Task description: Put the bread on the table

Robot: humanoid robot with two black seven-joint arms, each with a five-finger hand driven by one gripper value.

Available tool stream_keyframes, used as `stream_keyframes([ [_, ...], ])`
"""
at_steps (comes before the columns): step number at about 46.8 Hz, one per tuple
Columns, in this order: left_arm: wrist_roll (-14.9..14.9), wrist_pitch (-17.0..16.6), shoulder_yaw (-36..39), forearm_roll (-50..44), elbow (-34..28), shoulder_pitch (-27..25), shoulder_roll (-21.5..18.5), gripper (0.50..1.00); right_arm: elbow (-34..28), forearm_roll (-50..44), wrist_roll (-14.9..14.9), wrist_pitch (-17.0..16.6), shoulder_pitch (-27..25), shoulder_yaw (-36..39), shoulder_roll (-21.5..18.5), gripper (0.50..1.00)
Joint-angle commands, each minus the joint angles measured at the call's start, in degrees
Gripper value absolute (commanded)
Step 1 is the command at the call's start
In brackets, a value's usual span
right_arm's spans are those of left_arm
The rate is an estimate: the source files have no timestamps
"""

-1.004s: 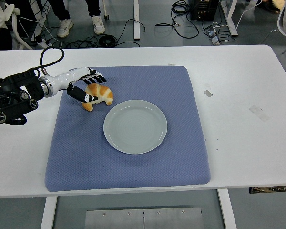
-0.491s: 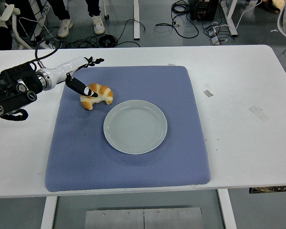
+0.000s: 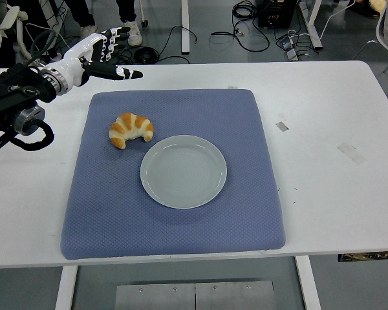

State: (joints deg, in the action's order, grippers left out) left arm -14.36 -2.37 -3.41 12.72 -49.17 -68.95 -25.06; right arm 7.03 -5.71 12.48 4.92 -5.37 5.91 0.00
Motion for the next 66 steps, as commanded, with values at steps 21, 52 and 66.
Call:
stream_keyframes([
  [21, -0.7, 1.1, -18.6, -1.4, 0.5, 10.7, -0.2, 0.981, 0.1, 0.0, 0.0, 0.0, 0.1, 0.1, 0.0, 1.0],
  [52, -1.6, 7.1, -37.5, -8.4, 3.7, 19.6, 3.3, 0.983, 0.0, 0.0, -0.2, 0.1, 0.4, 0.5, 0.0, 1.0],
  [66, -1.4, 18.8, -39.2, -9.7, 18.8, 19.6, 9.1, 0.981, 0.0, 0.0, -0.2, 0.0, 0.4, 0.6, 0.0, 1.0],
])
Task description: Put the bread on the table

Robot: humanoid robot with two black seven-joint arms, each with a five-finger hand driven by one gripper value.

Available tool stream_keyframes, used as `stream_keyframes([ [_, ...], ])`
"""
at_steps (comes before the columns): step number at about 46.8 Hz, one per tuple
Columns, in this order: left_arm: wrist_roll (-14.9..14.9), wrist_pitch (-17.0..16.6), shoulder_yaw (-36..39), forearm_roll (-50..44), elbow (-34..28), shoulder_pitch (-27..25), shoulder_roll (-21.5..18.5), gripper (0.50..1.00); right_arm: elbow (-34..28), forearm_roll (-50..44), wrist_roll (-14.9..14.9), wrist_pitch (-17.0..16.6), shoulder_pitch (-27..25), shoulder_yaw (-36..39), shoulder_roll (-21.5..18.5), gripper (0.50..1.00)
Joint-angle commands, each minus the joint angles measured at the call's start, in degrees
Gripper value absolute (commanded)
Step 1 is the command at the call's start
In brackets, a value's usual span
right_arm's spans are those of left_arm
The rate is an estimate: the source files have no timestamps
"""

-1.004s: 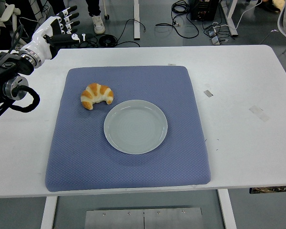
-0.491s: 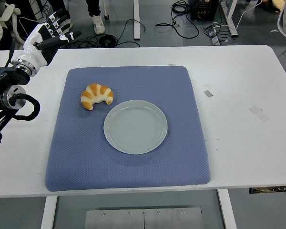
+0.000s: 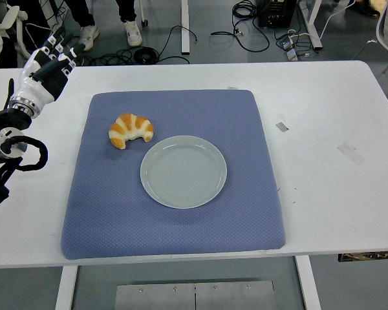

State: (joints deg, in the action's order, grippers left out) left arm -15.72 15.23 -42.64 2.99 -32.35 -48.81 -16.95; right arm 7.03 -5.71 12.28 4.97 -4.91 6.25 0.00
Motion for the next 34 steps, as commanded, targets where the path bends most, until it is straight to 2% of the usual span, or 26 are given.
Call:
stream_keyframes([
  [1, 0.0, 1.5, 0.0, 0.0, 2.2, -0.7, 1.0, 0.981, 0.0, 0.0, 0.0, -0.1, 0.0, 0.3, 0.0, 1.0],
  [8, 0.0, 2.3, -0.1, -0.1, 2.2, -1.0, 1.3, 0.983, 0.0, 0.0, 0.0, -0.1, 0.1, 0.4, 0.0, 1.0],
  [19, 0.0, 5.3, -1.6, -0.1, 2.4, -1.1, 2.3, 0.983, -0.1, 0.0, 0.0, 0.0, 0.1, 0.5, 0.0, 1.0],
  [34, -0.1, 5.5, -1.6, -0.1, 3.4, -1.6, 3.8, 0.983, -0.2, 0.0, 0.0, 0.1, 0.1, 0.5, 0.0, 1.0],
])
